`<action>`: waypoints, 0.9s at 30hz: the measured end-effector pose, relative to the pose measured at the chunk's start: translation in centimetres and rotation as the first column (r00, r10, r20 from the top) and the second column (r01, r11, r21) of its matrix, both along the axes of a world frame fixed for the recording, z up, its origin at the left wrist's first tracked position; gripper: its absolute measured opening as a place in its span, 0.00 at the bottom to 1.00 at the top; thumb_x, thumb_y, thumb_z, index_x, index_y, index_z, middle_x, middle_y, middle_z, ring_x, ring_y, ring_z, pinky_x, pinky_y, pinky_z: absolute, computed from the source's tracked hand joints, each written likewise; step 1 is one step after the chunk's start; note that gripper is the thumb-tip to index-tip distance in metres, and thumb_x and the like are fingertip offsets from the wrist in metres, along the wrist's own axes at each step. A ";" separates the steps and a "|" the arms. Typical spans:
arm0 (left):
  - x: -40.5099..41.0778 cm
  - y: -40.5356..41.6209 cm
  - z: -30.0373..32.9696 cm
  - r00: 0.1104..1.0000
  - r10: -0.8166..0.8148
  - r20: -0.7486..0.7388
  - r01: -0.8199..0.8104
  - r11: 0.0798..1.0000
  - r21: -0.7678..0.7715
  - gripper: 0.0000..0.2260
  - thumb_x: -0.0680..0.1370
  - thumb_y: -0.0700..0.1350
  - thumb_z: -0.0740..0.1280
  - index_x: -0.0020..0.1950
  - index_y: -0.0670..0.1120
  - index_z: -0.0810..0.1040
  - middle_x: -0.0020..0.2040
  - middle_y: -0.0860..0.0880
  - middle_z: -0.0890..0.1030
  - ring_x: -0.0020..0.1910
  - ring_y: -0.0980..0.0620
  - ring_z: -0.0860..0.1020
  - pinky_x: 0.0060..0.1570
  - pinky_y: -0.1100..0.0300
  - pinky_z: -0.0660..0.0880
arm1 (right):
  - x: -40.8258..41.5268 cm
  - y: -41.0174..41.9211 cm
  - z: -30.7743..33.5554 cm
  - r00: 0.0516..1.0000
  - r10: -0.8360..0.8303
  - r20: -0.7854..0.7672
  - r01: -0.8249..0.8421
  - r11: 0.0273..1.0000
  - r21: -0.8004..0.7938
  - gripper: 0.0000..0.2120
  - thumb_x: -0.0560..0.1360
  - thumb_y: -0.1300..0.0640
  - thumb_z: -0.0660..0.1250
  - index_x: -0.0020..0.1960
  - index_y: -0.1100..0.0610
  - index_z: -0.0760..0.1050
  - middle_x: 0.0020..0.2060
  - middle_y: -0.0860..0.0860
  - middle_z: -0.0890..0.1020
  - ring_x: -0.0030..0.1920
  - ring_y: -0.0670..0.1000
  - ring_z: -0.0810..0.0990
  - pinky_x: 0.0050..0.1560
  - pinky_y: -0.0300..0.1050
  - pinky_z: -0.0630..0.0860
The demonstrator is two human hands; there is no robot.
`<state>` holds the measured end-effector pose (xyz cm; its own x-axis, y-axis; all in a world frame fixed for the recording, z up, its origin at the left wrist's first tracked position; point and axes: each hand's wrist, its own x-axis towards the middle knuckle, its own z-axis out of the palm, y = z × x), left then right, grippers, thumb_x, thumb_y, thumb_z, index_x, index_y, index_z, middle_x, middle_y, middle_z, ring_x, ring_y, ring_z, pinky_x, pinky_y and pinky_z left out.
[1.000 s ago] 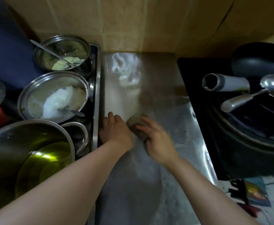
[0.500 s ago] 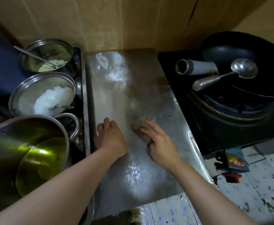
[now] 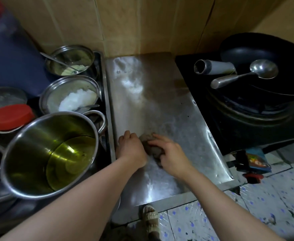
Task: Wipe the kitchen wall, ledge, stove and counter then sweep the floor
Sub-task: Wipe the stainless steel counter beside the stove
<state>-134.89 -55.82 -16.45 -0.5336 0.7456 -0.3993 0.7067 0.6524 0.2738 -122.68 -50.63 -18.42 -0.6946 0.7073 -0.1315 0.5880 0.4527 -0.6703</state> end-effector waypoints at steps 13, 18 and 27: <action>-0.2 -1.0 11.0 0.603 0.053 0.796 -0.474 0.826 0.304 0.05 0.79 0.35 0.59 0.48 0.41 0.74 0.46 0.43 0.78 0.40 0.52 0.77 0.33 0.70 0.75 | -0.7 -0.9 9.0 0.768 -0.426 -0.478 0.365 0.905 -0.220 0.30 0.69 0.71 0.65 0.64 0.46 0.65 0.61 0.46 0.74 0.55 0.51 0.79 0.39 0.43 0.80; -0.9 -1.1 13.4 0.461 0.014 0.888 -0.517 0.817 0.255 0.05 0.79 0.45 0.63 0.45 0.47 0.75 0.41 0.49 0.80 0.38 0.54 0.77 0.44 0.59 0.70 | -1.8 -2.2 12.6 0.799 -0.329 -0.504 0.298 0.944 -0.145 0.33 0.63 0.66 0.65 0.60 0.40 0.65 0.56 0.37 0.74 0.59 0.44 0.76 0.58 0.45 0.76; -3.2 -0.6 13.6 0.250 0.062 0.966 -0.716 0.683 0.141 0.11 0.81 0.35 0.55 0.46 0.45 0.75 0.42 0.44 0.79 0.42 0.47 0.77 0.48 0.49 0.76 | -1.8 -1.5 16.5 0.695 -0.541 -0.474 0.348 0.830 -0.437 0.20 0.75 0.68 0.64 0.65 0.58 0.68 0.58 0.50 0.74 0.60 0.46 0.73 0.59 0.39 0.73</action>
<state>-138.09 -56.46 -2.82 -0.4073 0.7667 -0.4963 -0.4689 0.2908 0.8340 -124.46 -52.12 -1.93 -0.3192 0.9443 -0.0804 0.1445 -0.0353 -0.9889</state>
